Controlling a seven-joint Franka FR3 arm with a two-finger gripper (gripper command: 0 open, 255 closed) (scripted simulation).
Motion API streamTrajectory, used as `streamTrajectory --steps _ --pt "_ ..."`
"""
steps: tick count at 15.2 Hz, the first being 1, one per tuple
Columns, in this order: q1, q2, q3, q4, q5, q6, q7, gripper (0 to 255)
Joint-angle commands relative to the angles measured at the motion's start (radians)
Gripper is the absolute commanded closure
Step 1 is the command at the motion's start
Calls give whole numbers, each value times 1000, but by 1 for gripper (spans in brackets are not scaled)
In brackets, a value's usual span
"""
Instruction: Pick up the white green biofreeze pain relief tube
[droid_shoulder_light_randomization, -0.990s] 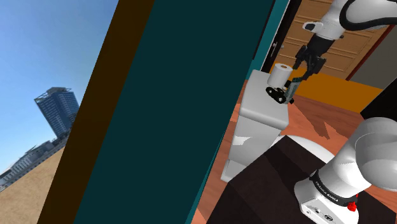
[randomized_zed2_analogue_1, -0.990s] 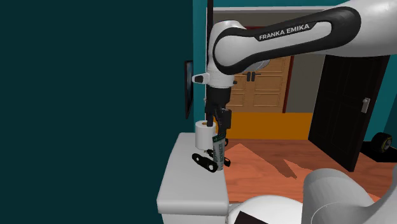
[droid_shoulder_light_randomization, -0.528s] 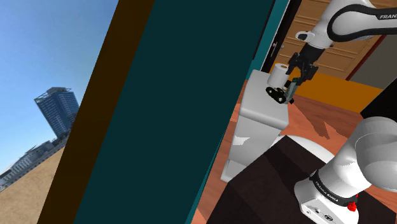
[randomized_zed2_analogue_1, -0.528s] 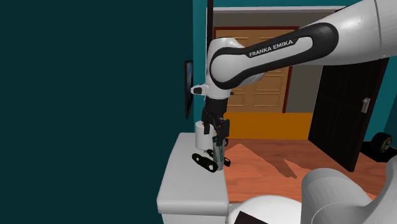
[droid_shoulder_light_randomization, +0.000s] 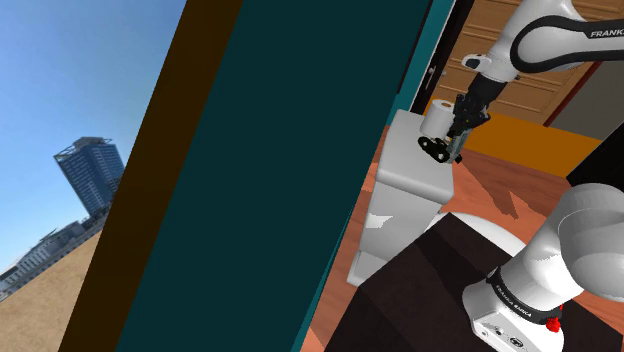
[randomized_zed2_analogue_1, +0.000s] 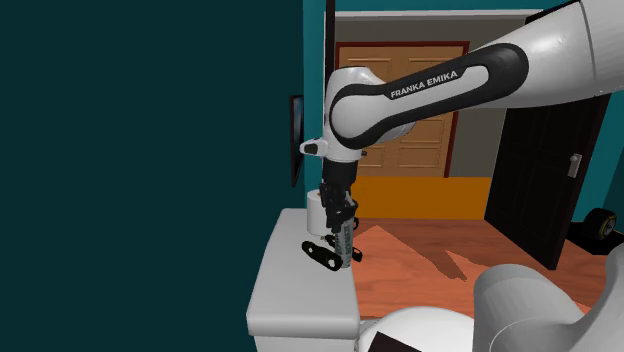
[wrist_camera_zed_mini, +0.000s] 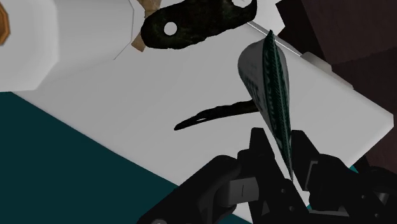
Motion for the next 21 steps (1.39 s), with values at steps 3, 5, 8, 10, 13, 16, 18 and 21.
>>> streamTrajectory --steps 3,5,8,10,13,16,18,21 --pt "0 0 -1 -1 0 0 0 255" --pt "0 1 -1 1 0 -1 -1 255" --pt "1 -8 15 34 9 -43 -2 255" --pt "3 -12 24 57 16 -71 -3 255" --pt "5 -17 38 92 25 -111 -4 255" --pt "8 -19 51 129 35 -151 -6 255" --pt "11 -19 59 154 41 -177 -7 255" --pt "13 -18 67 183 48 -204 -9 255"
